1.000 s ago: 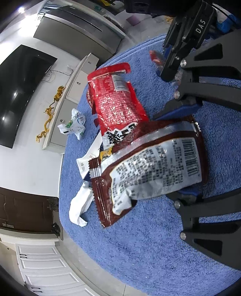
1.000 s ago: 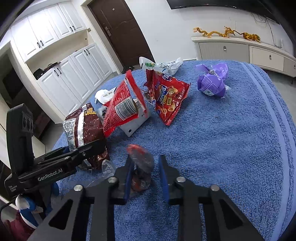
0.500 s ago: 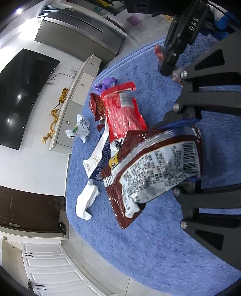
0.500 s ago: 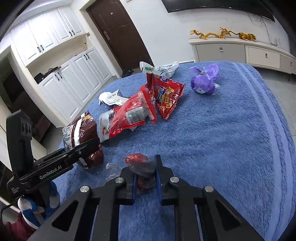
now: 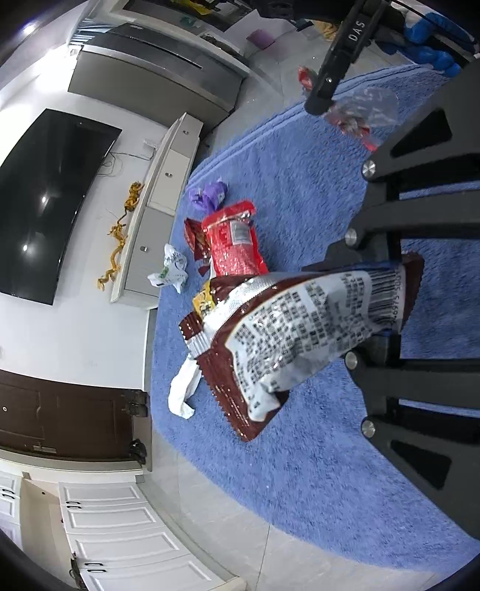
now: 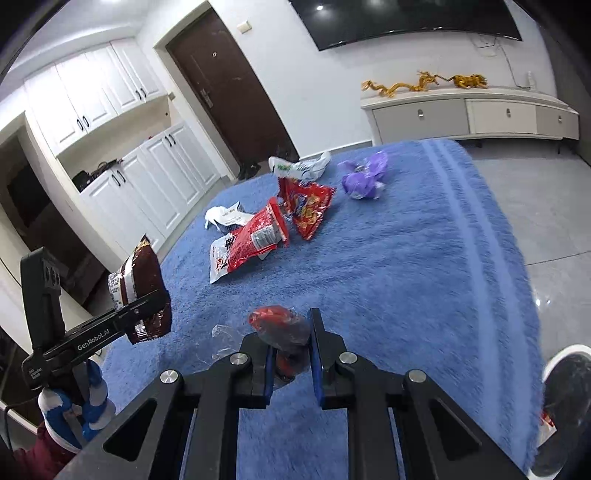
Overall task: Collect trash
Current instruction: 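Lift the brown snack bag and red wrapper over the bin and release both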
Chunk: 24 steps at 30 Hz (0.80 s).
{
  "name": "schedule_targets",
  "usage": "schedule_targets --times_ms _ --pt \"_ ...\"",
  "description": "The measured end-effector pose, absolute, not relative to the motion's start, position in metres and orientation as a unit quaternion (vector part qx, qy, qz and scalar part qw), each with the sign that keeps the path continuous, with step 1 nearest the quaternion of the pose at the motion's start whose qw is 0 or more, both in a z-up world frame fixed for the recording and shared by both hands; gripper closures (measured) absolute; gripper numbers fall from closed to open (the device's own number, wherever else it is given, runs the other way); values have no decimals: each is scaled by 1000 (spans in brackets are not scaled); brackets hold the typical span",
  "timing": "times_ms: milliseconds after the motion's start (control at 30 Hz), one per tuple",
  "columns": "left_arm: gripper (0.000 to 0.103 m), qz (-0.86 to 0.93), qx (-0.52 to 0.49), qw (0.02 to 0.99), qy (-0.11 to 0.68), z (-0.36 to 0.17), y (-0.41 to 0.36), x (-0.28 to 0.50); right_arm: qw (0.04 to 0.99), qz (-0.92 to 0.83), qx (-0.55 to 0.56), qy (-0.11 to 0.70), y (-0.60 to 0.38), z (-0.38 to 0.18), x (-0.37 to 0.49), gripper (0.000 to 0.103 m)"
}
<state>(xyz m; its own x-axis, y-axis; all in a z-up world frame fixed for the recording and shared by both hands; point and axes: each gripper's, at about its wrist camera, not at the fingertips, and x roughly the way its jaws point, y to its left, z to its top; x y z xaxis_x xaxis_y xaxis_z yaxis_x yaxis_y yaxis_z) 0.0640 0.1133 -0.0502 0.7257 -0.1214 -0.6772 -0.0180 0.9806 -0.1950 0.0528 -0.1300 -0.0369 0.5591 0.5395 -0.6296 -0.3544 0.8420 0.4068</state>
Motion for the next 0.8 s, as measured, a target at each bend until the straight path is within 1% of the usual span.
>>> schedule_targets --times_ms 267,400,633,800 --pt "84 -54 -92 926 363 -34 96 42 887 230 137 377 -172 -29 22 88" --pt "84 -61 -67 927 363 -26 77 31 896 215 137 362 -196 -22 5 88" --pt "84 -92 -26 926 366 -15 28 22 914 178 148 335 -251 -11 -21 88" --pt "84 -133 -6 915 380 -12 -15 28 922 137 161 325 -295 -19 -36 88"
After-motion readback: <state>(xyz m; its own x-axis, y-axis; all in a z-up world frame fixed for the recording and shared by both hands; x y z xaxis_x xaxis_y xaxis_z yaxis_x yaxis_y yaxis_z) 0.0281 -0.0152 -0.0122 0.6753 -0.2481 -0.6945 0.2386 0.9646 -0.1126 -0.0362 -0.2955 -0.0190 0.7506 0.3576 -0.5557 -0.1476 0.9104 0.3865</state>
